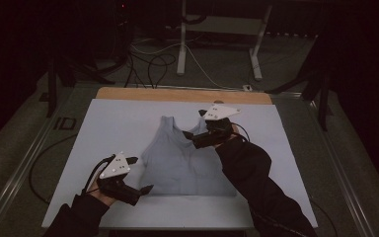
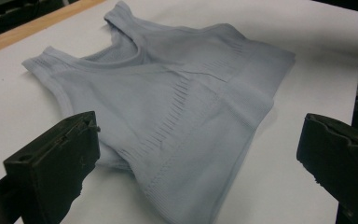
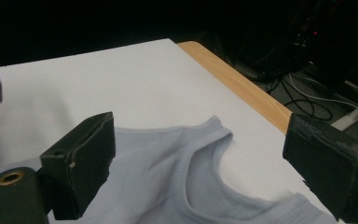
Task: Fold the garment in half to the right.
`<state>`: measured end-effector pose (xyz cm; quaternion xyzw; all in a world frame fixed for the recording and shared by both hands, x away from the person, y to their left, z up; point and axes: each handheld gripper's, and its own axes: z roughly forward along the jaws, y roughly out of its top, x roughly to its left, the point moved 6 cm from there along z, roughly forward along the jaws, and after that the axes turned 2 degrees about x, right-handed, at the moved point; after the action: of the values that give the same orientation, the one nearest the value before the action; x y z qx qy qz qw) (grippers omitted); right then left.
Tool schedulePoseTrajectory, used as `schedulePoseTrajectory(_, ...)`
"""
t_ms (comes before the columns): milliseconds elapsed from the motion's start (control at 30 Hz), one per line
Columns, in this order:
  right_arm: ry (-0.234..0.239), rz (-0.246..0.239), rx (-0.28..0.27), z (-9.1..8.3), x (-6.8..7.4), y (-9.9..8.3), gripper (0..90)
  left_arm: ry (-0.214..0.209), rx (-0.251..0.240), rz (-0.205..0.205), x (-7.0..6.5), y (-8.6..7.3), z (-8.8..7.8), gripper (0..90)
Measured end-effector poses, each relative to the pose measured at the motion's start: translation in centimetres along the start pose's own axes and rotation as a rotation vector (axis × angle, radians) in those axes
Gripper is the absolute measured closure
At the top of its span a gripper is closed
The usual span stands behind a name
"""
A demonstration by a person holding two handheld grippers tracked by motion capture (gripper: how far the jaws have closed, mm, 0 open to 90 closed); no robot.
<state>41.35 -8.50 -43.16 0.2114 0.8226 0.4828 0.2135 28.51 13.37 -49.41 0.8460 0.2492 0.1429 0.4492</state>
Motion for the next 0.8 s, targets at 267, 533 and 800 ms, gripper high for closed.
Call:
schedulePoseTrajectory(267,0.016,-0.014,0.03,2.5,0.1,0.5,9.3,0.012,0.015,-0.012,-0.5,-0.1,0.7,0.6)
schedulePoseTrajectory(533,0.037,0.013,0.041,4.6,0.2,1.0,9.3,0.03,0.034,-0.018,-0.7,-0.4,1.0,0.6)
schedulePoseTrajectory(800,0.043,0.036,0.069,6.7,-0.1,0.8,9.3,0.048,0.053,-0.02,-0.8,-0.9,1.7,0.6)
